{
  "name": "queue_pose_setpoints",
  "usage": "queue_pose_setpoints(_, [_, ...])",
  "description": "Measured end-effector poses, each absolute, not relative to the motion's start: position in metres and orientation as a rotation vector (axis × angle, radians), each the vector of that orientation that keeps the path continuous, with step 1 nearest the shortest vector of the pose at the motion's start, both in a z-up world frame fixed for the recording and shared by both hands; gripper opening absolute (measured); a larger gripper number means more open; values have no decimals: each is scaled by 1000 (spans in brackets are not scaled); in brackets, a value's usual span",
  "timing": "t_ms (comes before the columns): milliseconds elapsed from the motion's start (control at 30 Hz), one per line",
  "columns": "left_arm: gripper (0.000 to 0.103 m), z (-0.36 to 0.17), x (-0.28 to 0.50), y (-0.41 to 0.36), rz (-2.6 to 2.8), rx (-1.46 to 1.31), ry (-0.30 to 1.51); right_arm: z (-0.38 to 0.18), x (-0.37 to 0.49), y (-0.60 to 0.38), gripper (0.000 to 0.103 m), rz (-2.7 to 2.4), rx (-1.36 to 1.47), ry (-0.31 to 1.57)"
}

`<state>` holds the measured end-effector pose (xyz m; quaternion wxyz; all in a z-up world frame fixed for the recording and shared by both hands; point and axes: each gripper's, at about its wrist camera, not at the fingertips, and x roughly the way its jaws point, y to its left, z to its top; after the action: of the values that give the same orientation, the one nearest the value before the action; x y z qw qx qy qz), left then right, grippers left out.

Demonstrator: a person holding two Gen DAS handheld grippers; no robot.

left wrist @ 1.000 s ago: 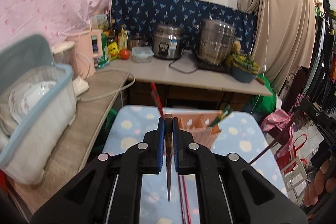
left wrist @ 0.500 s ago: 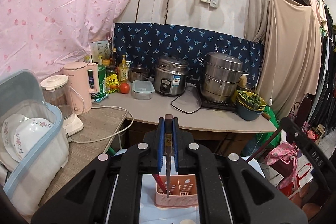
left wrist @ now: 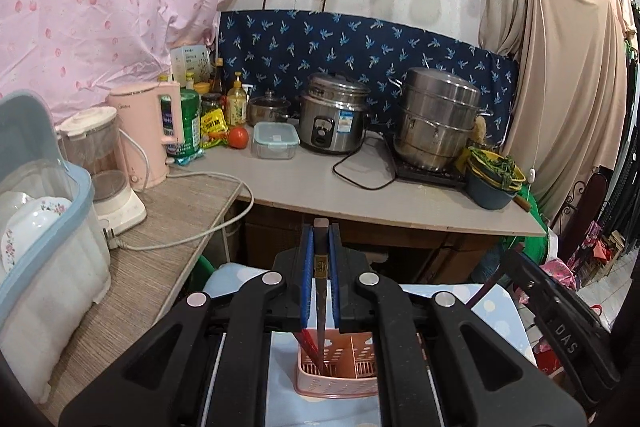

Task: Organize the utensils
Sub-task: 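Open both tools to drop the chopsticks into the basket, then withdraw both tools and lower them toward the last two red chopsticks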

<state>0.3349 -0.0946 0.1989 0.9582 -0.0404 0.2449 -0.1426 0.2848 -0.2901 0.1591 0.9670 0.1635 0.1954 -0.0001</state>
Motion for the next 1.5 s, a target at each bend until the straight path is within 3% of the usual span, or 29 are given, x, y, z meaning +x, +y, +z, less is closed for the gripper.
queue_pose_setpoints(233, [8, 176, 337, -97, -310, -82, 548, 146, 287, -288, 11, -3, 317, 429])
queue_pose_setpoints(300, [16, 172, 336, -98, -309, -72, 557, 148, 284, -289, 14, -3, 313, 424])
queue_pose_setpoints(367, [36, 170, 334, -99, -295, -62, 556, 151, 280, -289, 20, -5, 313, 413])
queue_pose_setpoints(400, [38, 169, 331, -100, -288, -57, 551, 152, 278, -289, 23, -4, 312, 408])
queue_pose_setpoints(1100, [40, 169, 269, -92, -260, 5, 553, 158, 191, -269, 36, 16, 263, 405])
queue_pose_setpoints(1233, [49, 164, 246, -88, -267, 22, 555, 153, 167, -261, 39, 12, 245, 421])
queue_pose_setpoints(1500, [50, 133, 203, -69, -251, 42, 604, 120, 121, -238, 42, 20, 221, 499])
